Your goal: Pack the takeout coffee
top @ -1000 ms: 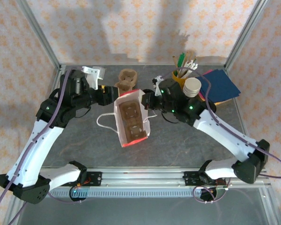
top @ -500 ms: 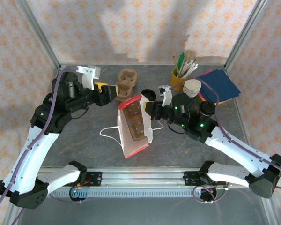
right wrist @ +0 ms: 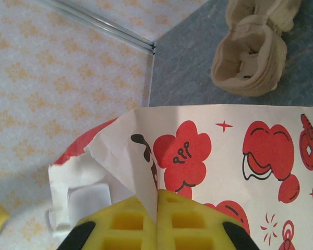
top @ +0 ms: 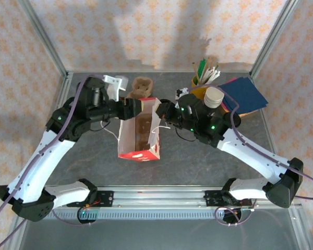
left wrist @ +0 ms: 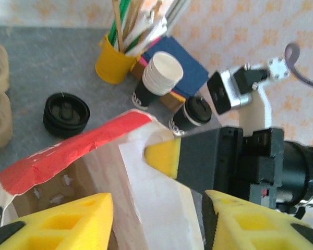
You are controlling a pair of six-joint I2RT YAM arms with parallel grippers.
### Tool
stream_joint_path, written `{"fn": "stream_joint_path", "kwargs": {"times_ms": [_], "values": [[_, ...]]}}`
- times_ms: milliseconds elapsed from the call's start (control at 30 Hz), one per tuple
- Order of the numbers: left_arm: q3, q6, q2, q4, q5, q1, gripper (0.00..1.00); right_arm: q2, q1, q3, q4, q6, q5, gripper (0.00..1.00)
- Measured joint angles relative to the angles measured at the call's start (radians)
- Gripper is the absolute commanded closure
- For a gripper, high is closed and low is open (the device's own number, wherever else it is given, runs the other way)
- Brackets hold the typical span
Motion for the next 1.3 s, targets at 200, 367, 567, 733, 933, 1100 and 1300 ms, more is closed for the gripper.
{"fn": "stream_joint_path", "kwargs": {"times_ms": [200,367,567,733,933,1100,1300], "values": [[0.001,-0.08,0.091,-0.105,-0.087,-0.061,0.72,-0.007,-0.001,-0.068,0.041,0.101,0.023,1.0],[0.001,-0.128,0.136,-0.161,-0.159,-0.141,0.74,-0.007,-0.013,-0.149,0.056,0.146,0.033,0.99],[0.01,-0.16,0.188,-0.217,-0.229,-0.204,0.81,-0.013,-0.038,-0.193,0.077,0.172,0.033,0.99],[-0.004,-0.161,0.256,-0.25,-0.255,-0.204,0.84,-0.023,-0.045,-0.199,0.082,0.175,0.033,0.99],[-0.012,-0.138,0.355,-0.293,-0.258,-0.204,0.85,-0.024,-0.047,-0.211,0.096,0.175,0.03,0.99],[-0.048,-0.108,0.403,-0.298,-0.258,-0.204,0.89,-0.025,-0.047,-0.22,0.114,0.175,0.025,0.99],[-0.095,-0.074,0.433,-0.293,-0.253,-0.203,0.92,-0.032,-0.055,-0.221,0.116,0.175,0.016,0.99]]}}
